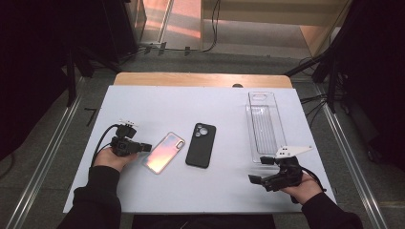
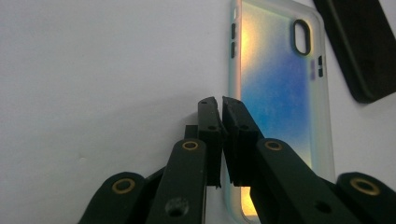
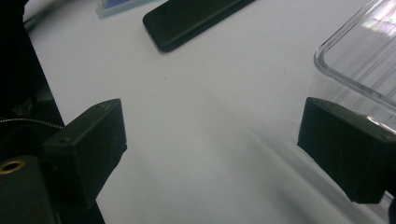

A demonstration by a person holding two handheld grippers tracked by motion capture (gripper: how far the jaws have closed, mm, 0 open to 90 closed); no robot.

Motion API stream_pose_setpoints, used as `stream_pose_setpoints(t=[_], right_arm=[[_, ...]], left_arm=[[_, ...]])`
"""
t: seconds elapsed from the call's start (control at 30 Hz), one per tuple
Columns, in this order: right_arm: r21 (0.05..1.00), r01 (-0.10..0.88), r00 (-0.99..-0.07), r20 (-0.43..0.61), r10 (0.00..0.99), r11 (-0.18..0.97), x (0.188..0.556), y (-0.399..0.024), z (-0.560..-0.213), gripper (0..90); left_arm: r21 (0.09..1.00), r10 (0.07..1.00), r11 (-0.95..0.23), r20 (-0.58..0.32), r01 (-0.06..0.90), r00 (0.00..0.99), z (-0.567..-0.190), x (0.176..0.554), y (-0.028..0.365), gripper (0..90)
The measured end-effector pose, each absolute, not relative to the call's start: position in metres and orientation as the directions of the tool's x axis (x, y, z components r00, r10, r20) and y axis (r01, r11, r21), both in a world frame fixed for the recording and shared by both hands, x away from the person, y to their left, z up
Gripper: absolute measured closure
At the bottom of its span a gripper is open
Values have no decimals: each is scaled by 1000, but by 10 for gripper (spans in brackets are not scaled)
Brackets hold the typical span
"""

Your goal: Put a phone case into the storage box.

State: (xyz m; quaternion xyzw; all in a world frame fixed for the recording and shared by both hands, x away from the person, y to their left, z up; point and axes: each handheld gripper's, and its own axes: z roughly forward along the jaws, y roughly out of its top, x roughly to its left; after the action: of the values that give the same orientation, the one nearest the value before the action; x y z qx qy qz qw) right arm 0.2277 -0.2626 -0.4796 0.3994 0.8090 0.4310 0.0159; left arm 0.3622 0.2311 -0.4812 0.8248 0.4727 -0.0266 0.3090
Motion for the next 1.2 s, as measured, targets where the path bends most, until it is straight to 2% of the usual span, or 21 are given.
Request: stream_pose_setpoints(t=[0.13, 0.2, 0.47, 0.8, 1.13, 1.2], right_arm=[[709, 633, -681, 319, 659, 310, 228, -262, -480, 61], [710, 633, -680, 319, 660, 309, 228, -262, -480, 61], [707, 637, -678, 322, 660, 309, 230, -262, -481, 61], [705, 639, -672, 316, 670, 309, 230, -262, -481, 61], [704, 640, -668, 314, 675, 307, 231, -261, -482, 61], [703, 640, -669, 312, 675, 309, 231, -261, -482, 61]], left_arm=[[532, 746, -305, -383, 790, 546, -473, 361, 236, 680], [556, 732, -303, -384, 774, 562, -468, 357, 236, 663], [630, 663, -267, -429, 729, 614, -458, 332, 234, 448], [660, 598, -283, -445, 696, 666, -454, 305, 222, 332], [651, 572, -317, -449, 690, 686, -457, 289, 212, 319], [645, 565, -323, -455, 693, 688, -458, 286, 210, 292]])
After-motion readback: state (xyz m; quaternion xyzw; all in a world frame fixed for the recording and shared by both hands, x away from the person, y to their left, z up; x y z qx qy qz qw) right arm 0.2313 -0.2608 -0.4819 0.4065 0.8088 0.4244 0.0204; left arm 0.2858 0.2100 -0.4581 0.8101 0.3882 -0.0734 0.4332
